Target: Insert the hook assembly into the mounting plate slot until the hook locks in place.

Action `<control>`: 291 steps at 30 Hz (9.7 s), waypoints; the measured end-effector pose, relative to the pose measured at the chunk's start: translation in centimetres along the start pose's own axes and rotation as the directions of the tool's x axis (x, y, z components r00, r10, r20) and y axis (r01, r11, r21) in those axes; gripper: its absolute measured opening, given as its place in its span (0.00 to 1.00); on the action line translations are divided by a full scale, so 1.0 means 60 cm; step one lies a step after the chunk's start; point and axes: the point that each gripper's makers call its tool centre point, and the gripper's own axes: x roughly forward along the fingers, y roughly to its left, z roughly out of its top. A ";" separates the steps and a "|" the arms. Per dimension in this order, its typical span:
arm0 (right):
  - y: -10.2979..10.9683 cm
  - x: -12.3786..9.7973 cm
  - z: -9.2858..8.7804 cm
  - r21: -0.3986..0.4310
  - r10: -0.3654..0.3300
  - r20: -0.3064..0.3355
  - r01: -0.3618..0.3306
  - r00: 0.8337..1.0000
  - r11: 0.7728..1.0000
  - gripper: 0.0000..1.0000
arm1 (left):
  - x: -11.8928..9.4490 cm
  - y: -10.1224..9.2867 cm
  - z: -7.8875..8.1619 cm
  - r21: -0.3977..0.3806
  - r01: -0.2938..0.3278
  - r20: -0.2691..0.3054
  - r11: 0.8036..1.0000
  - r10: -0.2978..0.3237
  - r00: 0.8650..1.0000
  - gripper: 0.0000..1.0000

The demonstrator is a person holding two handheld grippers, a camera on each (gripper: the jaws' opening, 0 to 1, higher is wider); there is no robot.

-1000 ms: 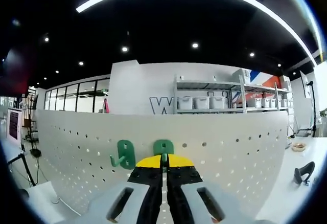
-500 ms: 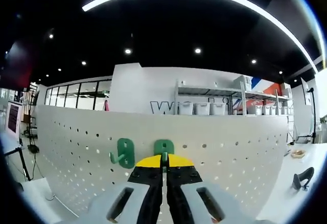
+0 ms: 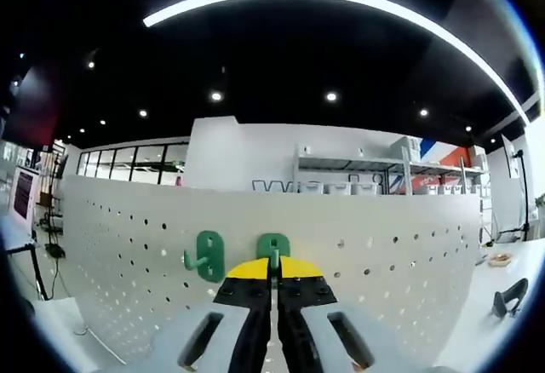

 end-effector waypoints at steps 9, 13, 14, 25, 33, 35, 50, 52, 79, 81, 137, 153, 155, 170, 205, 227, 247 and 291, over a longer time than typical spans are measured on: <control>0.002 0.000 0.000 -0.015 0.002 -0.009 -0.002 1.000 1.000 0.00 | 0.000 0.001 -0.001 -0.002 -0.002 -0.001 1.000 0.002 1.000 0.87; 0.002 -0.001 0.000 -0.034 0.004 -0.005 -0.004 1.000 0.999 0.00 | -0.001 0.001 -0.002 -0.004 -0.002 -0.002 1.000 0.002 1.000 0.87; 0.002 0.000 0.000 -0.033 0.004 -0.003 -0.004 1.000 0.999 0.00 | -0.001 0.001 -0.003 -0.005 -0.002 -0.004 1.000 0.002 1.000 0.87; 0.005 0.003 -0.003 -0.143 -0.026 -0.080 0.015 0.996 0.990 0.00 | 0.002 0.000 -0.005 -0.007 0.004 -0.003 1.000 -0.004 1.000 0.86; 0.001 0.005 -0.006 -0.141 -0.037 -0.117 0.020 0.992 0.990 0.01 | 0.000 -0.001 -0.008 -0.004 0.010 -0.009 1.000 -0.010 1.000 0.85; 0.001 0.005 -0.006 -0.143 -0.037 -0.122 0.020 0.992 0.990 0.02 | 0.000 -0.001 -0.008 -0.003 0.010 -0.010 1.000 -0.010 1.000 0.85; 0.001 0.007 -0.003 -0.207 -0.034 -0.137 0.005 0.990 0.978 0.02 | 0.004 -0.002 -0.010 -0.003 0.020 -0.012 1.000 -0.020 1.000 0.85; 0.000 0.008 -0.004 -0.202 -0.032 -0.143 0.002 0.989 0.979 0.02 | 0.005 -0.002 -0.010 -0.001 0.021 -0.013 1.000 -0.021 1.000 0.85; 0.002 -0.002 -0.002 -0.138 -0.003 -0.031 -0.001 0.999 0.990 0.00 | -0.001 0.003 -0.017 -0.005 0.019 -0.023 1.000 -0.019 1.000 0.84; 0.002 0.000 -0.001 -0.136 -0.001 -0.033 -0.003 0.999 0.991 0.00 | 0.000 0.002 -0.016 -0.004 0.021 -0.022 1.000 -0.021 1.000 0.84; -0.004 0.009 -0.003 -0.080 -0.010 -0.020 0.008 1.000 0.997 0.00 | 0.003 0.009 -0.024 -0.012 0.018 -0.031 1.000 -0.018 0.999 0.83; 0.000 0.003 -0.002 -0.098 0.014 -0.038 -0.018 0.999 0.995 0.00 | 0.003 0.011 -0.026 -0.015 0.018 -0.034 1.000 -0.019 0.999 0.83; 0.001 0.003 -0.002 -0.096 0.017 -0.040 -0.021 0.999 0.995 0.00 | 0.003 0.012 -0.025 -0.014 0.019 -0.033 1.000 -0.019 0.999 0.83; 0.002 0.008 0.000 -0.153 0.047 -0.114 -0.064 0.992 0.986 0.00 | 0.005 0.011 -0.026 -0.011 0.023 -0.039 1.000 -0.024 0.999 0.83; 0.004 0.010 -0.004 -0.179 0.020 -0.141 -0.045 0.990 0.983 0.00 | 0.004 0.010 -0.023 -0.009 0.022 -0.037 1.000 -0.022 0.999 0.82; 0.001 0.010 -0.005 -0.150 0.012 -0.156 -0.036 0.988 0.988 0.00 | 0.004 0.012 -0.025 -0.010 0.023 -0.036 1.000 -0.023 0.999 0.82; 0.001 0.014 -0.010 -0.181 0.046 -0.175 -0.079 0.983 0.980 0.01 | -0.002 0.014 -0.023 -0.011 0.011 -0.036 1.000 -0.011 0.999 0.82; 0.001 0.004 -0.012 -0.145 0.039 -0.160 -0.063 0.986 0.988 0.06 | -0.002 0.010 -0.023 -0.007 0.017 -0.037 1.000 -0.017 0.999 0.81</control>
